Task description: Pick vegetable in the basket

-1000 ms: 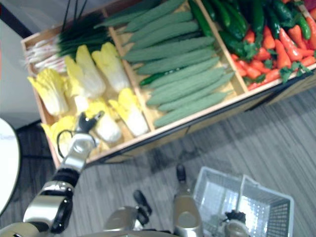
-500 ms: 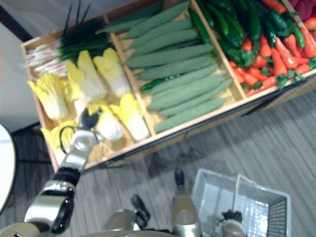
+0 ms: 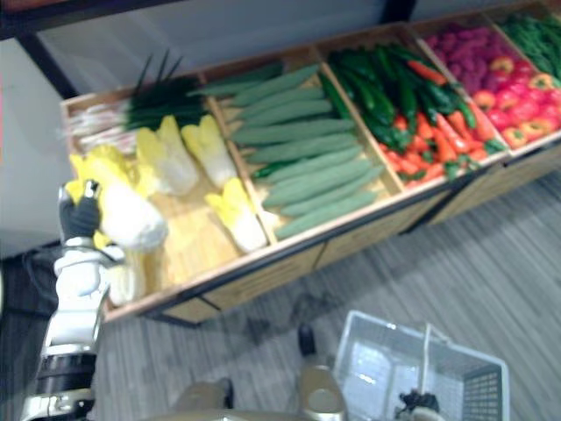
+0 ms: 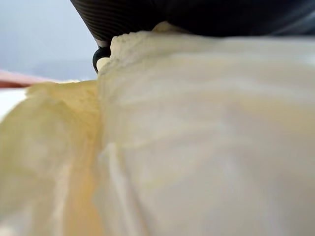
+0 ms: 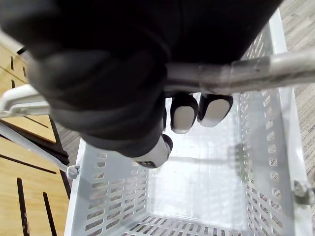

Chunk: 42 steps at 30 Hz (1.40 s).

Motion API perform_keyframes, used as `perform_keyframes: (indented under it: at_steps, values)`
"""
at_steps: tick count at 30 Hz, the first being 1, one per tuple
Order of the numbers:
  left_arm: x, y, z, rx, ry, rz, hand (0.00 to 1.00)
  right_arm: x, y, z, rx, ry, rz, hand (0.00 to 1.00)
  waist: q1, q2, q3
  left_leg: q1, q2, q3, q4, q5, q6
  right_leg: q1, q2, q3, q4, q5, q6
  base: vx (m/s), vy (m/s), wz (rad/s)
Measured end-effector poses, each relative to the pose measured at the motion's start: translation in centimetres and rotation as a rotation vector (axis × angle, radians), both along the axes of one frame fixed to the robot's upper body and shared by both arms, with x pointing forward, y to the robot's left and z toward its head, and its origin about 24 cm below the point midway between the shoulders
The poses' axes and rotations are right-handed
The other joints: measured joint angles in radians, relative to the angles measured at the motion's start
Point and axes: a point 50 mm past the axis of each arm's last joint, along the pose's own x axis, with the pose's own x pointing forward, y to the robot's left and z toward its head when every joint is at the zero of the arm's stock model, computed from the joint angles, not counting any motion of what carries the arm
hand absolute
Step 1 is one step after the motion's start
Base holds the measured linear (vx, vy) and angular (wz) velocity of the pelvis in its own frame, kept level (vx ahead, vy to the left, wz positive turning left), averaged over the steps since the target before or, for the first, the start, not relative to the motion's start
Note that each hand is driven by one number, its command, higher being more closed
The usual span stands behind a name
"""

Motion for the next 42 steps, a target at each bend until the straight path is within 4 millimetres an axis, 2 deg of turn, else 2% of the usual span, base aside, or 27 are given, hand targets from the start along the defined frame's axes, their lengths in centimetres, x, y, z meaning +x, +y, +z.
perform_keyframes:
  at_steps: [2,3,4,5,7,8,9,10,11,13,14,16,17,18,19,21,22,23,24,27,29,31,34,37,39,40,42]
  values:
    - [-0.1,-1.5,0.8,0.018,-0.039,-0.071,1.00,1.3,0.0,0.5,-0.016,-0.043,0.020,1.00,-0.001,-0.002,-0.001,0.005,-0.014,0.074,0.014,-0.002,0.012,-0.040,-0.004,-0.027,0.001,0.058,-0.064,0.02,0.119,-1.18]
    - [-0.3,-2.0,1.1,0.008,-0.060,-0.086,1.00,2.8,0.2,1.0,-0.028,-0.081,0.044,1.00,-0.001,0.005,0.000,0.005,-0.004,0.127,0.004,0.009,0.030,-0.055,0.008,-0.104,-0.032,0.129,-0.158,-0.05,0.036,-1.59]
    - [-0.4,-2.5,1.6,-0.009,-0.096,-0.098,1.00,5.0,0.6,1.8,-0.045,-0.134,0.093,1.00,0.007,0.014,0.002,0.014,0.016,0.214,-0.039,0.024,0.052,-0.074,0.021,-0.245,-0.013,0.113,-0.270,-0.11,0.046,-1.94]
    - [-0.5,-2.8,1.5,-0.020,-0.110,-0.103,1.00,6.3,1.0,2.3,-0.063,-0.161,0.125,1.00,0.004,0.015,0.003,0.045,0.014,0.287,-0.066,0.025,0.052,-0.124,-0.005,-0.421,0.176,-0.057,-0.247,-0.10,0.009,-1.67]
    - [-1.1,-3.0,0.3,-0.047,-0.071,-0.096,1.00,7.6,1.7,3.0,-0.103,-0.191,0.198,1.00,-0.004,0.012,0.001,0.086,0.014,0.394,-0.053,0.021,0.054,-0.114,-0.050,-0.574,0.319,-0.201,-0.238,-0.05,0.018,-1.62]
    - [-1.7,-3.1,-0.6,-0.064,-0.044,-0.091,1.00,8.6,2.4,3.7,-0.118,-0.225,0.260,1.00,-0.005,0.001,-0.001,0.103,0.006,0.464,-0.029,0.007,0.052,-0.104,-0.050,-0.638,0.308,-0.199,-0.232,-0.06,0.016,-1.70]
    - [-2.0,-3.1,-0.9,-0.074,-0.032,-0.085,1.00,9.4,2.9,4.1,-0.125,-0.252,0.292,1.00,-0.007,0.005,-0.001,0.103,0.008,0.486,-0.020,-0.002,0.056,-0.100,-0.016,-0.620,0.283,-0.171,-0.235,-0.10,-0.020,-1.96]
    - [-2.6,-3.1,-1.6,-0.069,-0.004,-0.081,1.00,10.9,4.3,4.9,-0.123,-0.312,0.354,1.00,0.004,0.010,-0.005,0.124,0.027,0.542,-0.045,-0.014,0.064,-0.080,0.056,-0.575,0.178,-0.151,-0.198,-0.08,-0.034,-2.22]
    - [-2.9,-3.4,-2.4,-0.050,0.034,-0.097,1.00,12.3,5.7,5.8,-0.112,-0.378,0.385,1.00,0.019,0.024,-0.013,0.151,0.058,0.628,-0.091,-0.024,0.062,-0.063,0.066,-0.670,0.149,-0.238,-0.215,-0.07,-0.069,-2.32]
    - [-2.7,-4.6,-3.6,-0.068,0.083,-0.139,1.00,13.2,6.9,6.7,-0.118,-0.443,0.430,1.00,0.010,0.021,-0.018,0.152,0.074,0.681,-0.068,-0.035,0.043,-0.098,-0.020,-0.696,0.358,-0.278,-0.227,0.04,-0.077,-1.35]
    - [-2.6,-5.7,-4.6,-0.094,0.124,-0.175,1.00,13.4,7.5,7.0,-0.114,-0.461,0.449,1.00,-0.005,0.007,-0.021,0.166,0.071,0.693,-0.026,-0.044,0.024,-0.085,-0.017,-0.659,0.356,-0.302,-0.202,0.17,-0.144,-0.95]
    - [-2.5,-7.3,-6.8,-0.143,0.215,-0.226,1.00,13.2,8.4,7.1,-0.098,-0.475,0.488,1.00,-0.007,0.014,-0.023,0.152,0.153,0.664,0.149,-0.048,0.032,-0.040,0.050,-0.589,0.299,-0.290,-0.210,0.16,-0.146,-1.09]
    - [-2.8,-8.4,-8.0,-0.162,0.269,-0.267,1.00,12.9,9.0,7.3,-0.096,-0.489,0.524,1.00,-0.006,0.028,-0.020,0.100,0.255,0.584,0.395,-0.036,0.070,0.021,0.109,-0.535,0.237,-0.279,-0.221,0.15,-0.114,-1.24]
    - [-3.0,-8.9,-8.7,-0.169,0.298,-0.284,1.00,12.7,9.3,7.5,-0.095,-0.496,0.536,1.00,-0.002,0.040,-0.024,0.056,0.292,0.509,0.524,-0.028,0.107,0.047,0.139,-0.502,0.207,-0.275,-0.224,0.18,-0.110,-1.25]
    - [-3.2,-9.2,-9.1,-0.171,0.320,-0.297,1.00,12.6,9.3,7.6,-0.096,-0.500,0.541,1.00,-0.002,0.046,-0.024,0.024,0.298,0.456,0.588,-0.030,0.105,0.065,0.153,-0.477,0.189,-0.276,-0.231,0.15,0.008,-1.18]
    - [-3.9,-9.5,-11.0,-0.191,0.402,-0.307,1.00,12.6,10.0,8.0,-0.088,-0.526,0.576,1.00,0.001,0.047,-0.024,-0.088,0.227,0.288,0.641,-0.055,0.073,0.111,0.171,-0.357,0.131,-0.262,-0.250,0.15,0.073,-1.44]
    - [-4.1,-9.4,-11.5,-0.201,0.419,-0.302,1.00,12.7,10.3,8.1,-0.081,-0.533,0.588,1.00,0.005,0.047,-0.024,-0.111,0.204,0.260,0.622,-0.059,0.071,0.118,0.171,-0.329,0.124,-0.259,-0.255,0.16,0.107,-1.55]
    - [-4.5,-9.5,-12.2,-0.220,0.450,-0.295,1.00,12.7,10.7,8.1,-0.071,-0.535,0.606,1.00,0.021,0.047,-0.024,-0.146,0.161,0.213,0.565,-0.061,0.070,0.134,0.164,-0.285,0.107,-0.250,-0.269,0.16,0.144,-1.50]
    - [-4.7,-9.7,-12.8,-0.227,0.473,-0.296,1.00,12.5,11.0,8.2,-0.061,-0.542,0.607,1.00,0.037,0.046,-0.023,-0.165,0.120,0.169,0.481,-0.063,0.065,0.151,0.147,-0.269,0.091,-0.234,-0.257,0.16,0.161,-1.40]
    - [-4.8,-10.3,-13.2,-0.227,0.493,-0.318,1.00,12.5,11.7,8.2,-0.039,-0.549,0.629,1.00,0.042,0.046,-0.023,-0.198,0.045,0.072,0.262,-0.032,0.058,0.183,0.131,-0.213,0.061,-0.228,-0.246,0.17,0.187,-0.73]
    - [-4.8,-10.8,-13.2,-0.228,0.492,-0.336,1.00,12.6,12.0,8.2,-0.022,-0.557,0.631,1.00,0.046,0.052,-0.026,-0.201,0.021,0.049,0.058,0.092,0.060,0.197,0.129,-0.185,0.041,-0.235,-0.212,0.19,0.221,-0.38]
    - [-4.9,-11.4,-13.3,-0.231,0.499,-0.356,1.00,12.7,12.2,8.3,-0.014,-0.565,0.635,1.00,0.048,0.049,-0.027,-0.164,0.017,0.063,-0.004,0.200,0.086,0.213,0.124,-0.171,0.039,-0.255,-0.178,0.26,0.229,-0.25]
    - [-5.0,-12.3,-13.3,-0.223,0.504,-0.397,1.00,12.7,12.9,9.2,-0.006,-0.609,0.651,1.00,0.047,0.011,-0.037,-0.097,-0.048,0.109,-0.124,0.211,0.106,0.167,0.064,-0.162,0.153,-0.319,-0.122,0.27,0.189,-0.24]
    - [-4.8,-13.1,-13.8,-0.177,0.537,-0.460,1.00,13.2,14.1,9.6,0.036,-0.645,0.679,1.00,0.041,-0.001,-0.027,-0.013,-0.072,0.146,-0.155,0.198,0.133,0.001,0.011,-0.214,0.581,-0.377,0.005,0.25,0.138,-0.24]
    - [-4.6,-13.4,-14.4,-0.120,0.577,-0.513,1.00,13.1,15.3,9.6,0.115,-0.661,0.695,1.00,0.025,-0.024,-0.017,0.048,-0.077,0.142,-0.160,0.193,0.139,-0.038,-0.048,-0.288,0.734,-0.401,-0.034,0.26,0.048,0.16]
    - [-4.5,-13.5,-14.6,-0.103,0.591,-0.528,1.00,13.1,16.2,9.8,0.147,-0.677,0.719,1.00,0.018,-0.035,-0.021,0.062,-0.070,0.137,-0.160,0.188,0.133,-0.059,-0.079,-0.326,0.733,-0.420,-0.065,0.22,-0.023,0.24]
    - [-3.8,-13.8,-14.6,-0.081,0.598,-0.555,1.00,13.5,17.1,10.7,0.190,-0.732,0.748,1.00,0.018,-0.041,-0.021,0.057,-0.042,0.130,-0.161,0.151,0.107,-0.089,-0.092,-0.353,0.598,-0.422,-0.074,0.22,-0.089,0.09]
